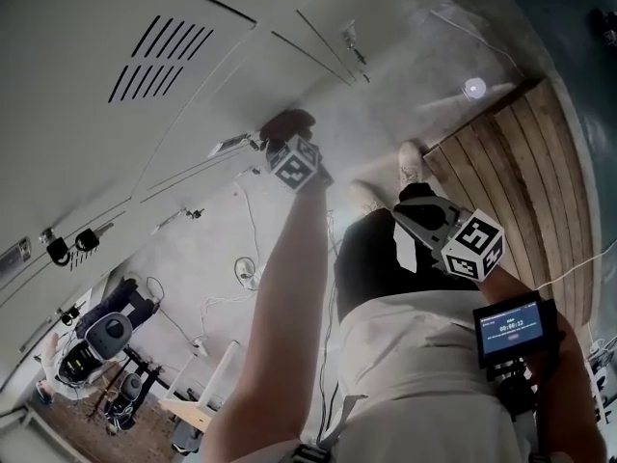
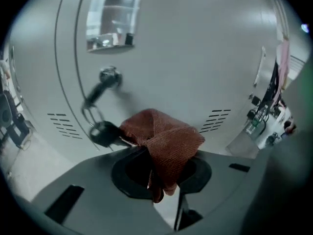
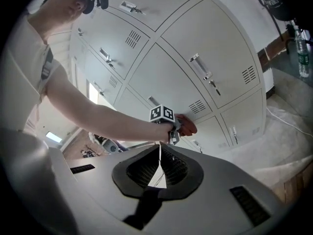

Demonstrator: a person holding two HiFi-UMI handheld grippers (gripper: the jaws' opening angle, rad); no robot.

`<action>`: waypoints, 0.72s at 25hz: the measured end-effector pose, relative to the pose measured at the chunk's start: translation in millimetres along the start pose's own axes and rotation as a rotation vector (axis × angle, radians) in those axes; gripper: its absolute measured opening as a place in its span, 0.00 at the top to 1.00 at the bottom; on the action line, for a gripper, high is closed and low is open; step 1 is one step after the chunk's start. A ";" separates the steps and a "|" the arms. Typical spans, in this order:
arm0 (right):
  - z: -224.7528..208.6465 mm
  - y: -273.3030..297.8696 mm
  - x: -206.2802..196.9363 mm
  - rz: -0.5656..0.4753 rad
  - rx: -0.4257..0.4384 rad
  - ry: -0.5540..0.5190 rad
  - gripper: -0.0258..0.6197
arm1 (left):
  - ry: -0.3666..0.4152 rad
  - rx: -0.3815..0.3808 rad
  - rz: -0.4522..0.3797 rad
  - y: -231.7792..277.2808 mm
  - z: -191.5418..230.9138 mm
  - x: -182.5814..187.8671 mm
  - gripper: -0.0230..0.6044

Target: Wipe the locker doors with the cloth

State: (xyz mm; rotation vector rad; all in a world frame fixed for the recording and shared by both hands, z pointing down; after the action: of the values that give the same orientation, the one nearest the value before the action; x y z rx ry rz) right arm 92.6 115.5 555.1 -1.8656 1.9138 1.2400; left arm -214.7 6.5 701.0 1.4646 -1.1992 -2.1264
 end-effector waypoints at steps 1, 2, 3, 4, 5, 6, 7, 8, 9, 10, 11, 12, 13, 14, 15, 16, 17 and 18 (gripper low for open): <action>-4.4 -4.0 0.4 -0.007 -0.008 0.007 0.93 | -0.035 -0.019 0.003 4.8 -11.9 -1.7 0.84; -9.2 -8.1 1.0 -0.016 -0.017 0.016 0.93 | -0.063 -0.037 0.008 9.6 -23.4 -3.8 0.84; -14.1 -12.2 1.6 -0.024 -0.026 0.026 0.93 | -0.082 -0.054 0.014 13.9 -35.1 -6.0 0.84; -19.0 -16.1 1.9 -0.031 -0.034 0.034 0.93 | -0.094 -0.071 0.019 17.7 -47.3 -7.6 0.84; -23.5 -19.8 2.0 -0.035 -0.041 0.040 0.93 | -0.099 -0.089 0.024 21.0 -60.0 -8.5 0.84; -27.5 -22.9 2.0 -0.037 -0.047 0.043 0.93 | -0.102 -0.108 0.027 23.9 -72.7 -8.7 0.84; -30.9 -25.4 2.2 -0.038 -0.050 0.043 0.93 | -0.103 -0.130 0.031 26.6 -85.1 -8.4 0.84; -34.0 -27.2 2.6 -0.038 -0.052 0.043 0.93 | -0.107 -0.157 0.033 28.9 -96.8 -7.4 0.84; -36.8 -28.6 3.3 -0.038 -0.053 0.041 0.93 | -0.117 -0.186 0.033 30.3 -107.5 -5.8 0.84; -39.5 -29.8 4.6 -0.036 -0.051 0.038 0.93 | -0.134 -0.215 0.028 30.1 -116.6 -3.5 0.84; -41.6 -31.1 6.4 -0.031 -0.048 0.032 0.93 | -0.159 -0.242 0.019 27.6 -123.4 -1.0 0.84; -43.1 -32.0 8.8 -0.026 -0.042 0.024 0.93 | -0.185 -0.262 0.004 22.5 -127.2 1.9 0.84; -43.8 -32.3 11.9 -0.022 -0.035 0.016 0.93 | -0.201 -0.278 -0.015 15.0 -128.8 6.0 0.84; -44.1 -31.7 15.9 -0.020 -0.027 0.006 0.93 | -0.199 -0.292 -0.038 5.9 -129.2 11.8 0.84; -43.9 -30.5 20.5 -0.019 -0.018 -0.005 0.93 | -0.183 -0.308 -0.062 -4.2 -129.1 19.4 0.84; -43.3 -28.9 25.4 -0.019 -0.008 -0.016 0.93 | -0.162 -0.327 -0.083 -14.7 -128.7 28.1 0.84; -41.8 -26.8 30.2 -0.017 0.003 -0.029 0.93 | -0.144 -0.347 -0.101 -25.1 -127.7 37.2 0.84; -39.3 -24.6 34.8 -0.014 0.015 -0.041 0.93 | -0.129 -0.365 -0.113 -35.2 -126.2 45.9 0.84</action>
State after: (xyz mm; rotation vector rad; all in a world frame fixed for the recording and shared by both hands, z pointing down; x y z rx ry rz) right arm 123.9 67.5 546.8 -1.8285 1.8806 1.2472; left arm -117.2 -60.3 628.1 1.2739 -0.7256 -2.3898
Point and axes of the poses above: the fingertips, and each gripper's own axes: y forward along the fingers, z to its left, x out of its top, the point moved 8 cm from there along -y, backward along the fingers, and after that the axes turned 5 degrees about -y, right-handed, at the moved point
